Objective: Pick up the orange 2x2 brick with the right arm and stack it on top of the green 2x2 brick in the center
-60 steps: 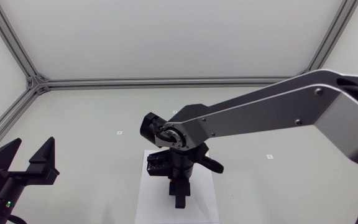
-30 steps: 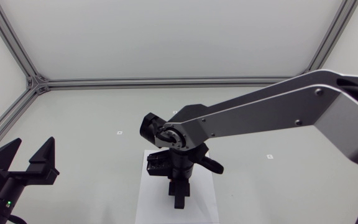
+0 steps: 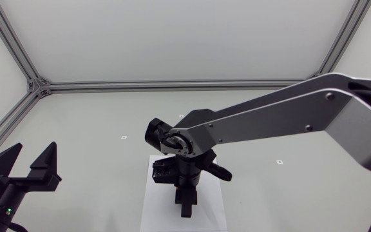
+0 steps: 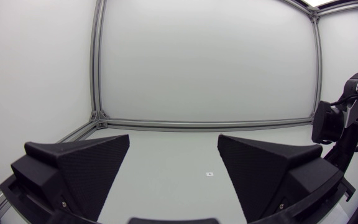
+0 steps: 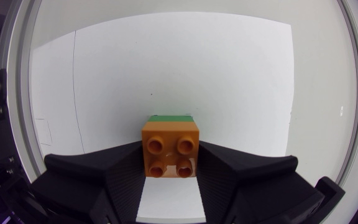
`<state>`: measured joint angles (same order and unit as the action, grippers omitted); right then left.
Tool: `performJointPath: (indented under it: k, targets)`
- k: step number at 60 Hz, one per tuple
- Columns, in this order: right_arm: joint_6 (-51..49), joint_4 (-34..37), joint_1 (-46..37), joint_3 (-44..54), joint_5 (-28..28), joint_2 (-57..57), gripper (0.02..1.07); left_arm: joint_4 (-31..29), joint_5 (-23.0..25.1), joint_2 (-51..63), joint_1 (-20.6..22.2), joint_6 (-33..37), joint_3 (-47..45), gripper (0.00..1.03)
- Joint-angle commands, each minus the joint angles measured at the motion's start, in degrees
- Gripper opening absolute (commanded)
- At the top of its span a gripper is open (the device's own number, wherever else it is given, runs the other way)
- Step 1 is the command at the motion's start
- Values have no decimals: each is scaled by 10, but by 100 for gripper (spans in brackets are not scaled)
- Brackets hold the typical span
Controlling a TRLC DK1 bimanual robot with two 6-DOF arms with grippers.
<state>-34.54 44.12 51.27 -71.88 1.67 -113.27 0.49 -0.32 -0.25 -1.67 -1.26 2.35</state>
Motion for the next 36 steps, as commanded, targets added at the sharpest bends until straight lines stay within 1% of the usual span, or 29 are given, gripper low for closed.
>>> performJointPath:
  k: [1,32,36]
  targets:
    - [-1,3,2,14,2,1,50,-8,2,-5,-2,7,-23,99]
    - [-18,-10,2,29,0,11,51,-8,2,-5,-2,7,-23,99]
    - [-18,-11,0,28,0,11,48,-8,2,-5,-2,7,-23,99]
